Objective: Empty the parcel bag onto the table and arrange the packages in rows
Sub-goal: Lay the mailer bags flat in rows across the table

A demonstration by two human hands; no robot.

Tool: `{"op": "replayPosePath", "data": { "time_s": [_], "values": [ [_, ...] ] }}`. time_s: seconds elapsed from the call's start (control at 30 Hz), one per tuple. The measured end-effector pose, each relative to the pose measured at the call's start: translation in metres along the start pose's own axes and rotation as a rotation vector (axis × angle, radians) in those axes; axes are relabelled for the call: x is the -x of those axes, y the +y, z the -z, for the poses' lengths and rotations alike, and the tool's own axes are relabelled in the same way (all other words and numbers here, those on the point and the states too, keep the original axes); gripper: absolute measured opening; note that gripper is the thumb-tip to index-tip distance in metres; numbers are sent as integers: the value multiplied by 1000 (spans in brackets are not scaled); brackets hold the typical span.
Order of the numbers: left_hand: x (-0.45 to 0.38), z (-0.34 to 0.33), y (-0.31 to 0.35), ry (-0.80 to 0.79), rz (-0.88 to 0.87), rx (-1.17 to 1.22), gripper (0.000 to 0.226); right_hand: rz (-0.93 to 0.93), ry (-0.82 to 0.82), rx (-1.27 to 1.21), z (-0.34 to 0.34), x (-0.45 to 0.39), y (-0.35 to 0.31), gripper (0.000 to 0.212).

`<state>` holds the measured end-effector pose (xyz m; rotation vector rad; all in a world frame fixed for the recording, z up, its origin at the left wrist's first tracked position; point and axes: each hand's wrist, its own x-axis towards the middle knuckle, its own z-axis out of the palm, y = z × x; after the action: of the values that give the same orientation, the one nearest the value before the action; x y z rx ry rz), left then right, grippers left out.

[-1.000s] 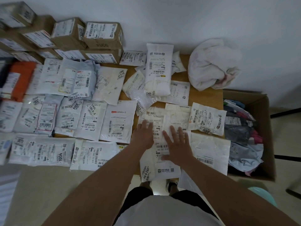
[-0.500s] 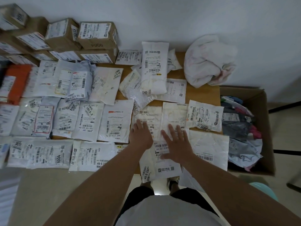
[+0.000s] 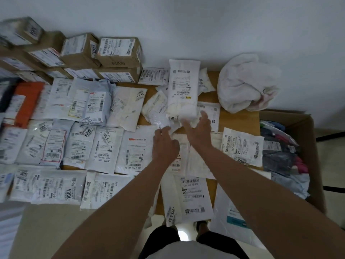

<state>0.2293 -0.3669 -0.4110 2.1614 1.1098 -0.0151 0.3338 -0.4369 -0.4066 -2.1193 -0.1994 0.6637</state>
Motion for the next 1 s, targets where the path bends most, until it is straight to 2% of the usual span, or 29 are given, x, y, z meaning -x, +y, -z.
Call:
{"op": "replayPosePath", "data": {
  "time_s": [0.07,0.13,0.23,0.37,0.47,0.53,0.63,0.7,0.77,0.8,0.87,0.93,1.0],
  "values": [
    [-24,13,10,-10,125,213,59,-179,27,-118,-6,-29,-22,93],
    [-49,22,17,-75,214,389,60,-266,-35,-122,-13,-48,-33,93],
    [-71,28,22,-137,226,446,48,-323,-76,-273,-15,-64,-31,76],
    [-75,30,23,-36,288,713,15,-262,-108,-489,6,-59,-27,41],
    [-69,35,22,-155,301,984,34,-202,-196,-455,21,-31,-17,32],
    [-63,38,22,-220,265,1067,34,-145,-306,-346,23,-12,-8,27],
    [-50,41,23,-188,259,1047,31,-77,-337,-252,25,4,-7,27],
    [-36,42,24,-188,175,945,30,-33,-311,-284,29,9,-16,26],
    [-21,38,25,-333,70,777,29,-64,-268,-353,31,10,-19,20],
    [-13,36,24,-441,79,713,29,-113,-226,-382,33,11,-16,20],
    [0,33,22,-675,176,674,31,-208,-116,-364,40,11,-7,39],
    [10,32,17,-861,247,601,32,-256,-40,-231,50,17,7,57],
    [13,30,12,-903,257,489,34,-288,-22,-132,57,25,21,62]
  ]
}}
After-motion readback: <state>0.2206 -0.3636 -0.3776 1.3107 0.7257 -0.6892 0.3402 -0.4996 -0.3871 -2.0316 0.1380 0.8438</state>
